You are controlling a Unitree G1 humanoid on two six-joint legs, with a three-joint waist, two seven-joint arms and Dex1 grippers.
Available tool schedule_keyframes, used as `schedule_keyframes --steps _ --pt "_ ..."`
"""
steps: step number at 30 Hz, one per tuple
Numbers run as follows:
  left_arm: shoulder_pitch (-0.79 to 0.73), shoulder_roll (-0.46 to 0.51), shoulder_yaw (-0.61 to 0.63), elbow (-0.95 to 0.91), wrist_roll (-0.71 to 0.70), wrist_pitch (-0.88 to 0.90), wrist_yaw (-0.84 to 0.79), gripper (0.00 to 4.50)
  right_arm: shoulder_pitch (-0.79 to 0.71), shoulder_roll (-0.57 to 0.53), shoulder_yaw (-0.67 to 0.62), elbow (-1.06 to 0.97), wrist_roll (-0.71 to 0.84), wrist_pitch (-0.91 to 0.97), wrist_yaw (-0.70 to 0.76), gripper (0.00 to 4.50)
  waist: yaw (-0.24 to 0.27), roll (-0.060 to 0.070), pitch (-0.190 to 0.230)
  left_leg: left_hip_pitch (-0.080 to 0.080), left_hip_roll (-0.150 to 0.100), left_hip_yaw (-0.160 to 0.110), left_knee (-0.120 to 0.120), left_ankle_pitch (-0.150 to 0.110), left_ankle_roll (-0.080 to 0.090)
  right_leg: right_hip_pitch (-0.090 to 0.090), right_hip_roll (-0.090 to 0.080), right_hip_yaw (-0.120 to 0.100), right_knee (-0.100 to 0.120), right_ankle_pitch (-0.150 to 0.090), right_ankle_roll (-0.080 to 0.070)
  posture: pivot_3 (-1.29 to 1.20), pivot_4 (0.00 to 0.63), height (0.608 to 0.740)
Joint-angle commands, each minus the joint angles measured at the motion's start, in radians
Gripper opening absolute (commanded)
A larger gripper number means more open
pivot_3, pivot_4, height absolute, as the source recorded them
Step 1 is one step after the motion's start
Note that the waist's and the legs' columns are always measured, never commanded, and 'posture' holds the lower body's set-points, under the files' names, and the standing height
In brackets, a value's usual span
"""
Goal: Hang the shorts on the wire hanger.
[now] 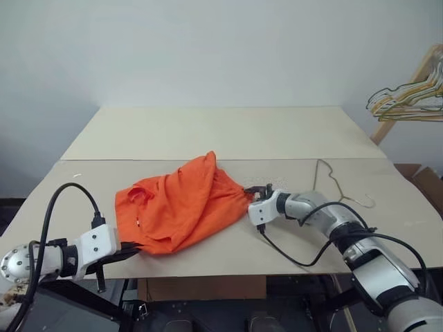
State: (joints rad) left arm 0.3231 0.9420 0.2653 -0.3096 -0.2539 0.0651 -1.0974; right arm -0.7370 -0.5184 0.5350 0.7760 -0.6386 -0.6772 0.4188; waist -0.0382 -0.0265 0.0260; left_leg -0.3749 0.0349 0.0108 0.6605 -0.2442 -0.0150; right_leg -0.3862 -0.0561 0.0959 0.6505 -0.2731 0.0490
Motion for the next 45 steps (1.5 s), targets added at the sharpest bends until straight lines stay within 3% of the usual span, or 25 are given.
schedule_keyframes --steps 1,4,5,12,20,24,27,32,35,37,39,41,45 --pt "-0.010 -0.005 0.029 -0.005 -0.002 -0.016 0.014 0.00 -0.012 -0.018 -0.020 -0.019 0.028 -0.012 0.025 1.35 -0.001 0.000 0.000 0.000 0.000 0.000 0.000 0.000 0.000 0.000 0.000 0.000 0.000 0.000 0.000 0.09 0.000 0.740" --pt "-0.030 -0.005 0.014 0.024 0.004 -0.029 0.014 0.00 0.004 -0.028 -0.027 -0.043 0.044 -0.012 0.049 0.23 -0.001 0.000 0.000 0.000 0.000 0.000 0.000 0.000 0.000 0.000 0.000 0.000 0.000 0.000 0.000 0.08 0.000 0.740" --pt "-0.037 -0.005 0.009 0.034 0.007 -0.033 0.014 0.00 0.011 -0.034 -0.030 -0.056 0.050 -0.011 0.060 0.04 -0.001 0.000 0.000 0.000 0.000 0.000 0.000 0.000 0.000 0.000 0.000 0.000 0.000 0.000 0.000 0.08 0.000 0.740" --pt "-0.134 -0.011 -0.051 0.137 0.059 -0.087 0.024 0.00 0.159 -0.178 -0.092 -0.334 0.175 0.041 0.219 0.04 0.008 0.000 0.000 0.000 0.000 0.000 0.000 0.000 0.000 0.000 -0.001 0.000 -0.001 0.000 0.000 0.05 0.000 0.740" --pt "-0.190 0.000 -0.120 0.160 0.059 -0.104 -0.021 0.00 0.495 -0.444 -0.244 -0.941 0.446 0.383 0.539 0.04 0.018 0.000 0.000 0.000 0.000 0.001 0.000 0.000 0.000 0.000 0.000 0.000 -0.001 0.000 0.000 0.03 0.000 0.740" --pt "-0.205 0.008 -0.142 0.087 -0.028 0.030 -0.069 0.00 0.552 -0.465 -0.302 -1.085 0.542 0.571 0.588 0.04 0.015 -0.001 -0.001 0.000 0.002 0.001 0.000 0.000 0.000 0.000 0.001 0.000 -0.001 0.000 0.000 0.00 0.000 0.740" --pt "-0.341 -0.085 -0.187 0.147 0.019 0.021 0.028 0.00 0.419 -0.375 -0.293 -0.995 0.506 0.673 0.548 0.04 0.015 -0.001 -0.001 0.004 0.002 0.002 0.000 0.000 0.000 0.002 0.002 0.000 -0.001 -0.001 0.002 -0.02 0.000 0.740" --pt "-0.774 -0.315 -0.194 0.349 0.130 0.057 0.370 0.00 0.034 -0.168 -0.349 -0.700 0.448 0.822 0.323 0.04 0.021 -0.003 0.000 0.002 0.000 -0.001 0.001 0.002 0.001 0.003 0.003 0.000 -0.002 0.003 0.000 -0.03 0.000 0.740" --pt "-1.046 -0.423 -0.099 0.470 0.166 -0.039 0.656 0.00 -0.212 -0.052 -0.448 -0.486 0.385 0.786 -0.061 0.04 0.017 -0.004 -0.001 -0.009 -0.001 -0.005 0.004 0.002 0.000 -0.005 0.001 -0.003 -0.002 0.006 -0.001 -0.04 0.000 0.740" --pt "-1.151 -0.432 -0.020 0.484 0.139 -0.058 0.754 0.00 -0.285 -0.035 -0.494 -0.427 0.349 0.719 -0.235 0.04 0.012 -0.004 -0.001 -0.020 -0.002 -0.006 0.004 0.004 -0.004 -0.017 -0.001 -0.004 -0.001 0.006 0.000 -0.05 0.000 0.740" --pt "-1.167 -0.400 0.031 0.451 0.102 -0.068 0.742 0.00 -0.276 -0.045 -0.495 -0.428 0.328 0.661 -0.280 0.04 -0.003 -0.006 -0.006 -0.033 -0.004 -0.005 0.004 0.009 -0.013 -0.034 -0.004 -0.003 0.009 0.007 0.001 -0.06 0.000 0.740" --pt "-1.129 -0.360 0.051 0.403 0.070 -0.070 0.692 0.00 -0.234 -0.050 -0.485 -0.451 0.328 0.635 -0.265 0.04 -0.022 -0.003 -0.014 -0.030 -0.004 -0.004 0.000 0.006 -0.013 -0.035 -0.005 -0.004 0.014 0.007 0.001 -0.06 0.000 0.740" --pt "-0.818 -0.218 0.052 0.201 -0.060 -0.011 0.408 0.00 -0.020 -0.093 -0.388 -0.572 0.284 0.578 -0.144 0.04 -0.068 -0.003 -0.019 -0.026 -0.004 -0.004 0.000 0.000 -0.007 -0.030 -0.005 -0.003 0.013 0.007 0.001 -0.05 0.000 0.740"
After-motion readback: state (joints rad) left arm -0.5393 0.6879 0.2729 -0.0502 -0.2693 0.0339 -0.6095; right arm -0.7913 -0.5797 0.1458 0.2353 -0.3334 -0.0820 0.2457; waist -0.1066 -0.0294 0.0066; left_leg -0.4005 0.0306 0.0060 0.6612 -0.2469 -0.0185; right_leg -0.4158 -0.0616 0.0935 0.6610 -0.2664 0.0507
